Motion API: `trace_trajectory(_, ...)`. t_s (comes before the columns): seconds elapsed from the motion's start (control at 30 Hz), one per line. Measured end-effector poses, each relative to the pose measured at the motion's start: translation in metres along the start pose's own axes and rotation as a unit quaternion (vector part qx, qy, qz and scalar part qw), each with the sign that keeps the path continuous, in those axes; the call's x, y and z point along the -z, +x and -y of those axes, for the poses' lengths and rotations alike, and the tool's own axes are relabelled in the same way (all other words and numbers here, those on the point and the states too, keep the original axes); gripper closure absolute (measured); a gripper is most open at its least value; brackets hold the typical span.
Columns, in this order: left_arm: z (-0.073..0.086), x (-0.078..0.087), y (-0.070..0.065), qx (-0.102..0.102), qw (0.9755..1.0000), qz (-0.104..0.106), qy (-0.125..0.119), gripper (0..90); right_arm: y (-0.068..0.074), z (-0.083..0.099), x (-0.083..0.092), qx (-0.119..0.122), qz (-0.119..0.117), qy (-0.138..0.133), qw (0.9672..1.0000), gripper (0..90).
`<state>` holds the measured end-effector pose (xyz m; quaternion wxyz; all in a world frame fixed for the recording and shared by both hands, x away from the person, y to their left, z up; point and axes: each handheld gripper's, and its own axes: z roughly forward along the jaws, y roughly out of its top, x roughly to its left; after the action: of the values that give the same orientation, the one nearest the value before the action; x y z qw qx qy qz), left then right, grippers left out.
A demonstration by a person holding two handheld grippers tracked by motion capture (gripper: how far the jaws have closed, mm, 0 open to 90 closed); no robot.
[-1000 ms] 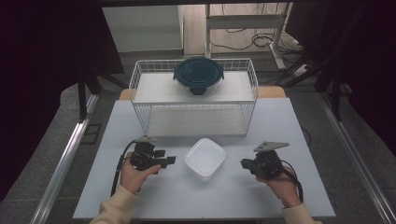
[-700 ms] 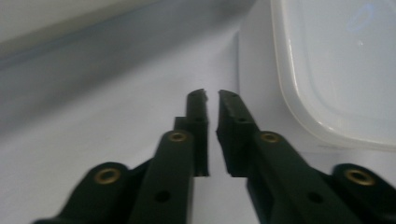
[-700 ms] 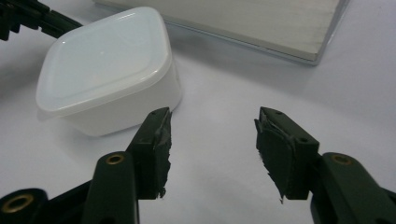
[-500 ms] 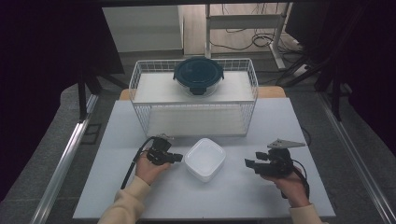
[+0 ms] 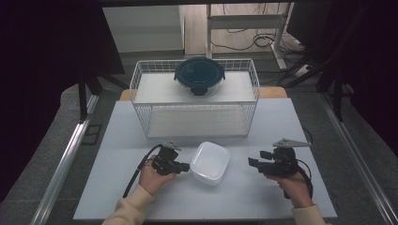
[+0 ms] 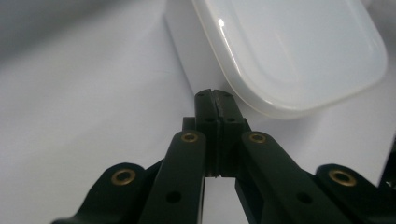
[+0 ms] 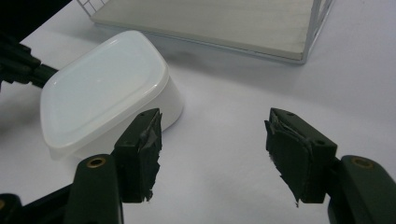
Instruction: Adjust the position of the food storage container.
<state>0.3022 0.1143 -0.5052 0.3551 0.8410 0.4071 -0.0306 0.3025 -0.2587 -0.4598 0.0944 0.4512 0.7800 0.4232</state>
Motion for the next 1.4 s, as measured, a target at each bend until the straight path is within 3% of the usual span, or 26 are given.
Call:
trace_trajectory(0.5, 0.004, -0.008, -0.024, -0.015, 0.9994, 0.029, 0.011, 89.3, 0.002, 0.0, -0.001, 0.002, -0.003, 0.004, 1.0, 35.4)
trace_trajectory(0.83, 0.006, -0.004, -0.025, -0.021, 0.9993, 0.029, 0.006, 88.5, 0.002, -0.001, -0.001, 0.0, -0.002, 0.003, 1.0, 35.4)
trace_trajectory(0.97, 0.007, 0.011, -0.021, -0.012, 0.9995, 0.021, -0.02, 87.7, 0.002, -0.002, -0.001, 0.002, -0.002, 0.003, 1.0, 35.4)
trace_trajectory(1.03, 0.008, 0.02, -0.018, 0.002, 0.999, 0.01, -0.043, 82.4, 0.002, -0.002, -0.001, 0.003, -0.004, 0.004, 1.0, 35.3)
trace_trajectory(1.1, 0.009, 0.03, -0.014, 0.017, 0.9973, -0.008, -0.071, 67.0, 0.002, -0.002, -0.002, 0.004, -0.005, 0.005, 1.0, 34.6)
trace_trajectory(1.2, 0.01, 0.046, -0.004, 0.044, 0.994, -0.017, -0.098, 50.9, 0.002, -0.003, -0.003, 0.001, -0.005, 0.006, 1.0, 32.6)
trace_trajectory(1.4, 0.014, 0.072, 0.008, 0.077, 0.9874, -0.015, -0.137, 39.9, 0.005, -0.006, -0.003, -0.002, -0.012, 0.002, 0.9999, 29.0)
